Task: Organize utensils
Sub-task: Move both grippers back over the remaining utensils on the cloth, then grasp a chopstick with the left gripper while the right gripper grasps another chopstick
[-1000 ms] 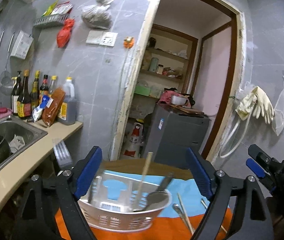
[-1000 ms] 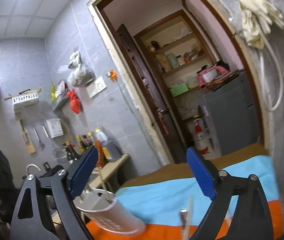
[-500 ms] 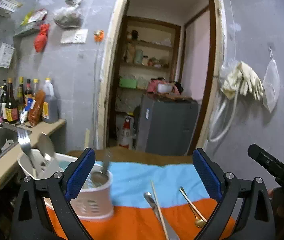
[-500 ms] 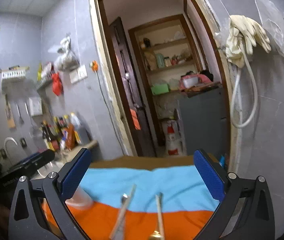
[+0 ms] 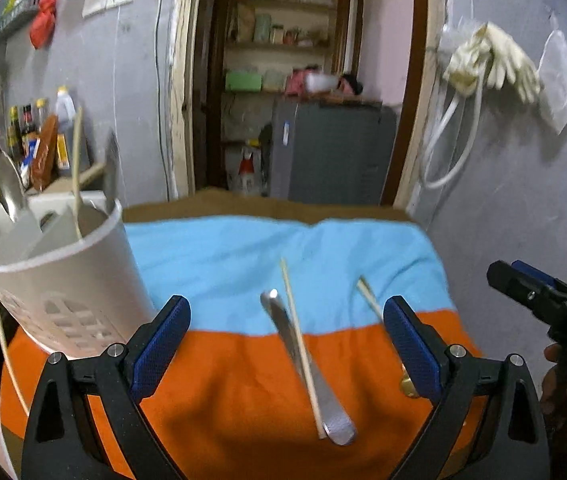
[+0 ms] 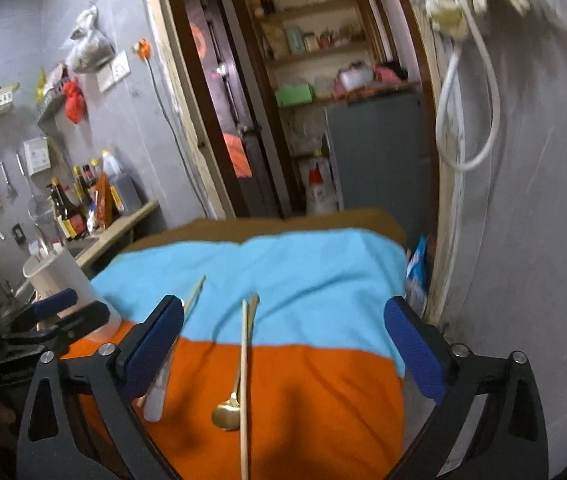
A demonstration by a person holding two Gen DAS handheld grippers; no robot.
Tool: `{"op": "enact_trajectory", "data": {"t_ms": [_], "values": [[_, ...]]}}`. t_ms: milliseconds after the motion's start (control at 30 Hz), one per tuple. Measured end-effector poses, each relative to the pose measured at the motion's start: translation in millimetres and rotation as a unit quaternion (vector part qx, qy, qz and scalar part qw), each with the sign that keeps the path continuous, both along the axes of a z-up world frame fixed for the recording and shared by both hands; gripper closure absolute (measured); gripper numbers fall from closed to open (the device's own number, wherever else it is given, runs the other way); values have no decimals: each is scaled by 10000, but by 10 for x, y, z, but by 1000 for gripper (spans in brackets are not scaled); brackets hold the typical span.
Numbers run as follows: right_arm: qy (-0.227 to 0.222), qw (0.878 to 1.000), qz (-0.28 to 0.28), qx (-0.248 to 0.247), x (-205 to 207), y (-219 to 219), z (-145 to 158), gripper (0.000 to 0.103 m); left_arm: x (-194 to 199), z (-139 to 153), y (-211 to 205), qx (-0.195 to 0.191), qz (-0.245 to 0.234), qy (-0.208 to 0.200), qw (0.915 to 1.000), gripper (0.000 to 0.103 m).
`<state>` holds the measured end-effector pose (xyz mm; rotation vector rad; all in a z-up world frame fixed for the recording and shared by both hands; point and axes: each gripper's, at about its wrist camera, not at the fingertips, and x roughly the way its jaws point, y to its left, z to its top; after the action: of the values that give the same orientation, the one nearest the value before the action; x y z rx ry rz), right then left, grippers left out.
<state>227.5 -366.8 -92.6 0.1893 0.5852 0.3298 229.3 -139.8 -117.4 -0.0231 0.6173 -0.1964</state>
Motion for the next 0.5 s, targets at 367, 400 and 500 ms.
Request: {"op": "enact_trajectory", "data": {"t_ms": [367,400,500], "values": [[1032,9934,447,-209,272,180,-398,50,446,-343,-124,1,-220,699,9973,64],[1085,9925,515,-242,277,213,-424,52,495,-382,-136,0,-251,798,9965,70],[1213,9890,750,-381,285,308,-487,58,579,-442,-158,-1,-346,997,9944,75]]}}
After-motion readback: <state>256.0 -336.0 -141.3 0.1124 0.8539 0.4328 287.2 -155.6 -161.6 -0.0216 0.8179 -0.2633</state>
